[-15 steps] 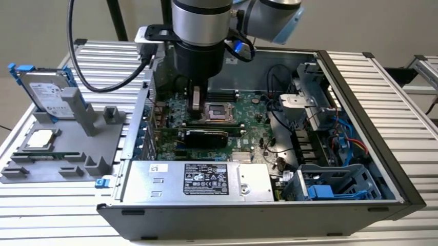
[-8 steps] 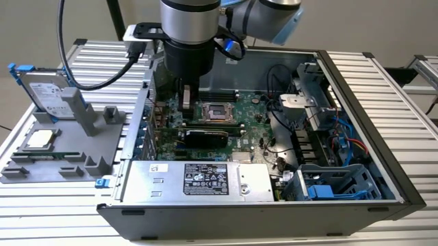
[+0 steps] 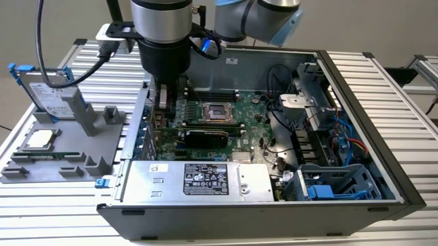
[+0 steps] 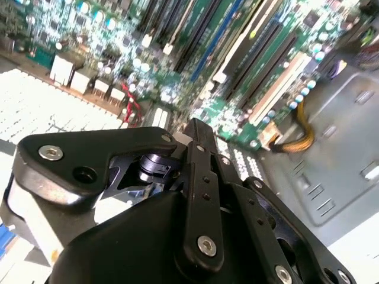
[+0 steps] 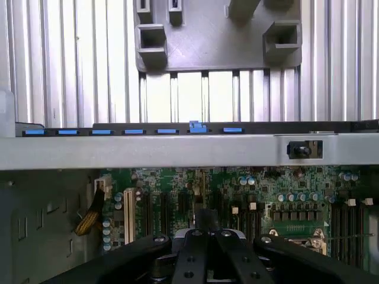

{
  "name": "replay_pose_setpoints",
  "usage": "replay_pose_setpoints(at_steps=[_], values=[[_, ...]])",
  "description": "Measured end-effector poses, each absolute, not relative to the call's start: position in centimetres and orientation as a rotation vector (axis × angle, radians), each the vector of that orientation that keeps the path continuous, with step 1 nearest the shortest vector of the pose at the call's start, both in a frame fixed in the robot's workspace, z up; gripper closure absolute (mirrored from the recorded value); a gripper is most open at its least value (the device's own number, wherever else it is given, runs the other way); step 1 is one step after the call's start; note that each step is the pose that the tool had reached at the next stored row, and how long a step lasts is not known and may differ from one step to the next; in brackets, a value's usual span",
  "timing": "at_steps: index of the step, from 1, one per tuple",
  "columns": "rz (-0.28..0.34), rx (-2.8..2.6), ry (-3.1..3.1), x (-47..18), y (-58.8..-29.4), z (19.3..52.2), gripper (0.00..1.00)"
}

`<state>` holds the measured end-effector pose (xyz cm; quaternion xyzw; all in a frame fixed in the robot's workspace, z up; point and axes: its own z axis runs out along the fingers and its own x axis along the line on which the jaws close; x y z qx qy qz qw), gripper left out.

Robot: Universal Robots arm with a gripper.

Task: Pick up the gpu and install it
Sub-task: 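Insert the gpu into the slot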

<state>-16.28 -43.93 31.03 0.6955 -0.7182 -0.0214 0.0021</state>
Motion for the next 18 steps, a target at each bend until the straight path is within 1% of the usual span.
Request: replay_pose_setpoints(at_steps=[18], values=[[-0.074, 2.179, -2.25, -18.5, -43.9, 30.7, 1.0]])
